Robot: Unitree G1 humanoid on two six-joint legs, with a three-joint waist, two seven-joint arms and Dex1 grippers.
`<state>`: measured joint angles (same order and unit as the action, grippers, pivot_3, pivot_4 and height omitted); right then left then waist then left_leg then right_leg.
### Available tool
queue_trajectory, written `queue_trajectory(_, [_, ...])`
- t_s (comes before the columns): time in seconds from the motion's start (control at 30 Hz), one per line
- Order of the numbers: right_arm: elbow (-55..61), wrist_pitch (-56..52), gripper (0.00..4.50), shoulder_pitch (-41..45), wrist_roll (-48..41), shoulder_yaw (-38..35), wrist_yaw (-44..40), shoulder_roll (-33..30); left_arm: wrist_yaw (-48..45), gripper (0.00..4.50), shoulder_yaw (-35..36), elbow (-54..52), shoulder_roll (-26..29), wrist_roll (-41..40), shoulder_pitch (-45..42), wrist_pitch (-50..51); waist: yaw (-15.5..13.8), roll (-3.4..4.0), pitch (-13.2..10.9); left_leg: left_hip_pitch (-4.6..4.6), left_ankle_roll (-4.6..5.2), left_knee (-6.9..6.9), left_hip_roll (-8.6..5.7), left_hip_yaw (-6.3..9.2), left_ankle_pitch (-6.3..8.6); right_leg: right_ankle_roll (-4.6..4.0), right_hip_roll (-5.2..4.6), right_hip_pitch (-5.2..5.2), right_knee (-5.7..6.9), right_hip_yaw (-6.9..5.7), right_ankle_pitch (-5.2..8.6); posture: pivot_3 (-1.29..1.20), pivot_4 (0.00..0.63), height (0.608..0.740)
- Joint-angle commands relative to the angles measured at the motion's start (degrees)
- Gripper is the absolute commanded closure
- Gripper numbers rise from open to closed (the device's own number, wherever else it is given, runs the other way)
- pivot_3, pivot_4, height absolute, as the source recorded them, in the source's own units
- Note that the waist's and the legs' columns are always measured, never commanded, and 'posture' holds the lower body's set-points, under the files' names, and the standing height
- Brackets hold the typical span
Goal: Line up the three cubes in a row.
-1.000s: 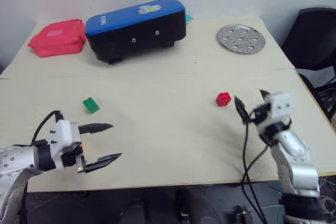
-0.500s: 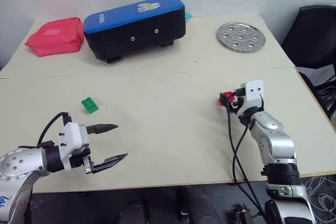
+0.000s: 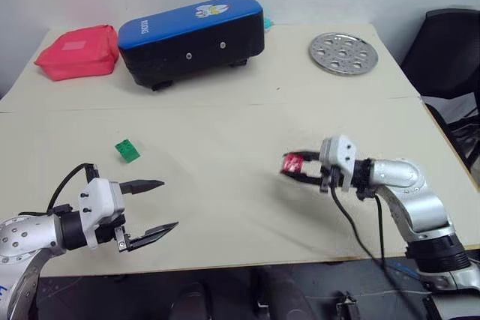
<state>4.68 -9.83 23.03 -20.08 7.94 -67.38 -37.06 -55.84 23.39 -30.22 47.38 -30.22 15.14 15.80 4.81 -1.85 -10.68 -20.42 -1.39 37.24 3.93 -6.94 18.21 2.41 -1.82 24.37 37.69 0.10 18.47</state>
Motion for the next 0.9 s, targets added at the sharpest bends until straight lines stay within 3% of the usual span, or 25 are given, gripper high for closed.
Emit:
queue_trajectory(0.03, [-0.19,-3.7,2.99,4.23,-0.52,5.37,-5.23,1.27,-0.67,0.0,-0.11,1.04,0.24,0.66,-0.7,-1.28,0.0,0.01,-0.01,0.03,0.0,0.0,-0.01,-0.04,-0.01,0.0,-0.01,0.0,0.05,0.05,-0.01,0.0,0.15,0.74])
queue_trajectory(0.23, [-9.07,-0.11,2.99,7.99,6.49,11.87,-3.07,8.95,-0.51,0.0,-0.56,0.02,0.03,0.65,-0.41,-0.44,-0.36,0.0,0.0,0.03,-0.14,-0.02,0.03,-0.02,-0.08,-0.13,0.03,0.1,0.12,0.05,0.02,0.0,0.15,0.74])
queue_trajectory(0.53, [-14.91,4.89,2.99,9.06,9.43,12.66,-4.44,11.09,0.27,0.0,1.5,-1.48,-0.72,0.75,3.3,-0.81,-0.34,0.0,0.0,-0.04,-0.11,0.15,-0.11,-0.12,-0.08,-0.08,-0.28,0.09,0.11,-0.04,-0.01,0.0,0.15,0.74])
queue_trajectory(0.6, [-15.54,5.19,2.17,9.02,9.23,12.69,-5.05,11.31,0.47,0.0,1.8,-1.45,-0.85,0.85,3.66,-0.8,-0.36,0.0,0.0,-0.03,-0.11,0.13,-0.11,-0.07,-0.08,-0.08,-0.27,0.09,0.13,-0.08,-0.01,0.0,0.15,0.74])
queue_trajectory(0.73, [-14.0,6.55,1.13,8.71,6.09,9.8,-5.32,12.31,1.05,0.0,3.17,-1.33,-1.19,1.04,4.1,-0.86,-0.39,0.0,0.0,-0.04,-0.11,0.12,-0.11,-0.06,-0.09,-0.08,-0.27,0.1,0.13,-0.09,-0.01,0.0,0.15,0.74])
queue_trajectory(0.83, [-9.87,8.54,0.11,7.94,0.53,4.95,-6.46,12.53,2.32,0.0,7.32,-1.17,-2.96,0.23,5.56,-1.53,-0.19,0.0,0.0,-0.04,-0.11,0.08,-0.1,-0.06,-0.08,-0.08,-0.26,0.11,0.13,-0.09,-0.01,0.0,0.15,0.74])
queue_trajectory(0.9, [-7.91,10.63,0.05,7.21,-1.74,1.94,-6.58,12.19,2.38,0.0,11.09,-2.02,-3.83,-0.59,7.38,-1.37,-0.17,0.0,0.0,-0.04,-0.11,0.05,-0.09,-0.06,-0.08,-0.08,-0.25,0.11,0.12,-0.1,-0.01,0.0,0.15,0.74])
